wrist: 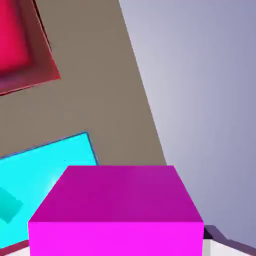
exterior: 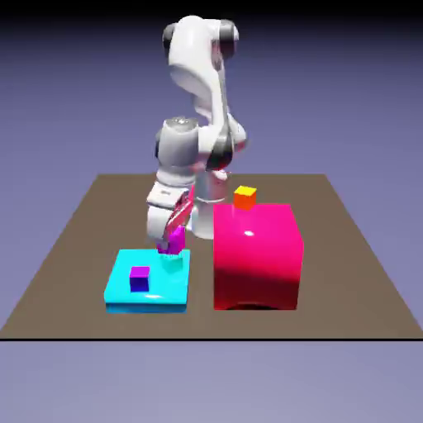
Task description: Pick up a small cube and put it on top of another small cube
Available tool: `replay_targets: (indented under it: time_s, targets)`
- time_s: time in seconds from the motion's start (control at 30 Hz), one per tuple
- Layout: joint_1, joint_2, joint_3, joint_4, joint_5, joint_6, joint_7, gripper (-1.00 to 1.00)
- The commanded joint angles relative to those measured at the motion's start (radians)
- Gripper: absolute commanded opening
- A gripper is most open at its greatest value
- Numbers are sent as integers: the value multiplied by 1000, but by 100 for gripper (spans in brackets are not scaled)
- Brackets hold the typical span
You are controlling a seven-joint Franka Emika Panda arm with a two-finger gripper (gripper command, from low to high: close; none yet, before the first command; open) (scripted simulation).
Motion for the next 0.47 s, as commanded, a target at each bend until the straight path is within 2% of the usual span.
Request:
replay_targets:
  time_s: [0.0, 0.27, 0.3, 0.43]
  targets:
    - [-4, 14, -28, -14, -28, 4, -22, -100]
    - [-93, 236, 41, -56, 154, 233, -149, -100]
    - [-93, 236, 41, -56, 154, 233, -149, 100]
    - [-49, 128, 7, -35, 65, 121, -87, 100]
